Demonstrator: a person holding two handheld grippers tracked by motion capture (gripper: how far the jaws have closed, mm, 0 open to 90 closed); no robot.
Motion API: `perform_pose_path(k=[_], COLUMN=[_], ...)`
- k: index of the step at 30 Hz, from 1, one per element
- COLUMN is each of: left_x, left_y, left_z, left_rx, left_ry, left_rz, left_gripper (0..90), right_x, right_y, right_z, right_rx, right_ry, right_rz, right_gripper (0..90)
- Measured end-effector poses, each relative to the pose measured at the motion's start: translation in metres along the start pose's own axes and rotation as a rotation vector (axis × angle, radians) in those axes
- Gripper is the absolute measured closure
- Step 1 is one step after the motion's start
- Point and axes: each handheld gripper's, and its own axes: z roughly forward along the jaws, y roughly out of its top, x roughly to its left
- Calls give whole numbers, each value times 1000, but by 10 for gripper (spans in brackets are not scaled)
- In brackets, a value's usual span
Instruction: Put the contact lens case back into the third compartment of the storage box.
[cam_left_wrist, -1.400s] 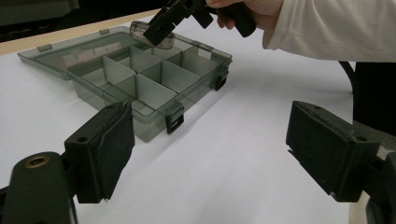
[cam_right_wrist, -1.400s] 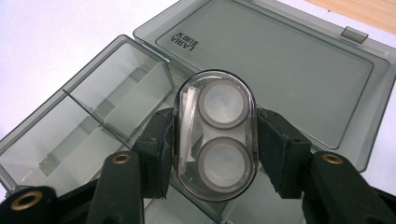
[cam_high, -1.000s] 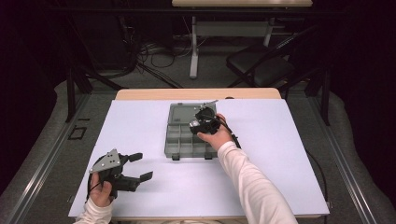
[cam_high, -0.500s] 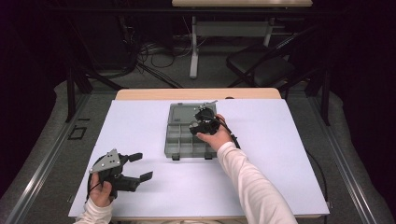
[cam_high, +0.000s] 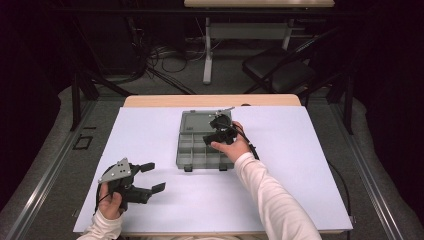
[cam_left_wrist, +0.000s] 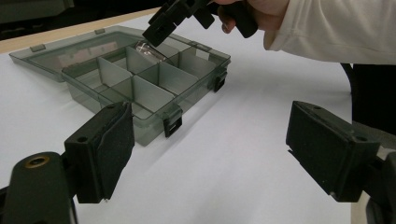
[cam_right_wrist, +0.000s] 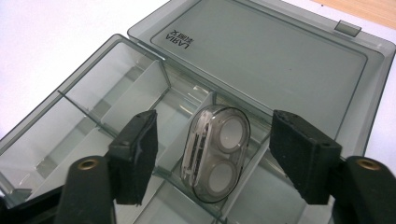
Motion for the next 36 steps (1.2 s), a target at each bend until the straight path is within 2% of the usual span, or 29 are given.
perform_pose_path(k=[7,16,25,28,36], left_x=[-1,-2,-2,-2,-2], left_y=[-2,-2,-3,-3,-3], left_z=[-4,-4,-5,-5,-5], left_rx=[-1,2,1,1,-1], left_ry=[2,7,9,10,14], left_rz=[-1,-1,-2,-4,-6], left_gripper=[161,161,160,161,160], right_x=[6,6,8,9,15], right_y=[1,-1,-7,-10,-21], right_z=[-7,-16,-31,-37,-52], right_rx=[-7,-12,-28,-16,-12], right_ry=[17,21,35,44,63], right_rz=[-3,1,9,11,-19], right_gripper=[282,273,273,269,265])
